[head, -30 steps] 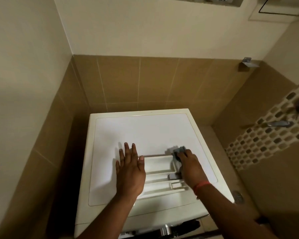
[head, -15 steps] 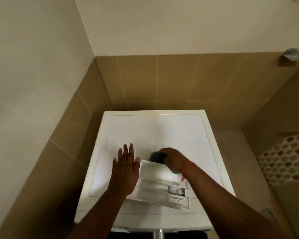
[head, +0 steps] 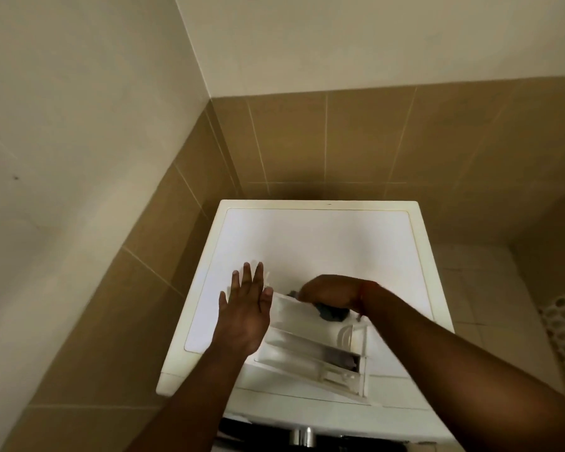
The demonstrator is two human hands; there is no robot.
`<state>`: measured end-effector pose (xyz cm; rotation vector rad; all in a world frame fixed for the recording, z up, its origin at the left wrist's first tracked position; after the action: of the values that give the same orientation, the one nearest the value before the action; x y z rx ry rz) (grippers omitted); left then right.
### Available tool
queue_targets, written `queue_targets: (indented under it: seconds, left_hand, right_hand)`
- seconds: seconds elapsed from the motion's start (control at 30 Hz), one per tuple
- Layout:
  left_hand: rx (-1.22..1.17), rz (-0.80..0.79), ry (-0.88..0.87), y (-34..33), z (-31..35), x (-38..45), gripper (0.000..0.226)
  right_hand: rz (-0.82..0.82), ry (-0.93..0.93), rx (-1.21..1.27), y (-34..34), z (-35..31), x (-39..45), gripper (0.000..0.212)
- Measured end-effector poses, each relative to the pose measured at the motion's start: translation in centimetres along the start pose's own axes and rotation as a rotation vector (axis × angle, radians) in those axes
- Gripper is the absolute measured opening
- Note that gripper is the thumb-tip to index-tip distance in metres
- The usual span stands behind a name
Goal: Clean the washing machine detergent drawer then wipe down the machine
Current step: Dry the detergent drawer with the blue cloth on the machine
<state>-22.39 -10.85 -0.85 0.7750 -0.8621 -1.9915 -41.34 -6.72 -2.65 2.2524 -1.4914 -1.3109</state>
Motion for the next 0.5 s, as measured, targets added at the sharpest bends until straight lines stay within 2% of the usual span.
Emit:
queue_targets:
  seconds: [0.1,0.2,0.27,0.37,0.5]
  left_hand:
    - [-0.015,0.001,-0.005,-0.2,-0.1,-0.2,0.066]
    - [-0.044,0.002,0.003,0.0,0.0,0.0,0.064]
    - [-0.025,0.001,0.013,0.0,-0.1,0.0,0.064]
    - [-0.019,0.0,0.016,0.0,0.2,-0.2,0.065]
    - [-0.019,-0.011,0.022,0.0,0.2,-0.3,0.066]
  right_hand:
    - [0.065,0.036,0.226,-1.0,-3.1,2.1,0.052]
    - [0.003,0.052,0.347,-1.2,-3.4,2.7,0.05]
    - [-0.073,0.055,0.266,-0.7,-1.5,1.7,0.048]
    - [-0.188,0.041,0.026,0.2,1.8,-0.2,0.064]
    - [-0.248,-0.016,0.005,0.3,0.9,0.2,0.084]
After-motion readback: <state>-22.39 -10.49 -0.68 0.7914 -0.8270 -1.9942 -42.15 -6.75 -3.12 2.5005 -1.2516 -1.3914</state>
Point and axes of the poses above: each hand's wrist, its own x-axis towards the middle knuckle, its own y-axis out of the back of the hand, z = x × y, the point moved 4 cm from there along x, towards the middle knuckle, and after that the axes turned 14 degrees about -x, right-handed, at the moved point
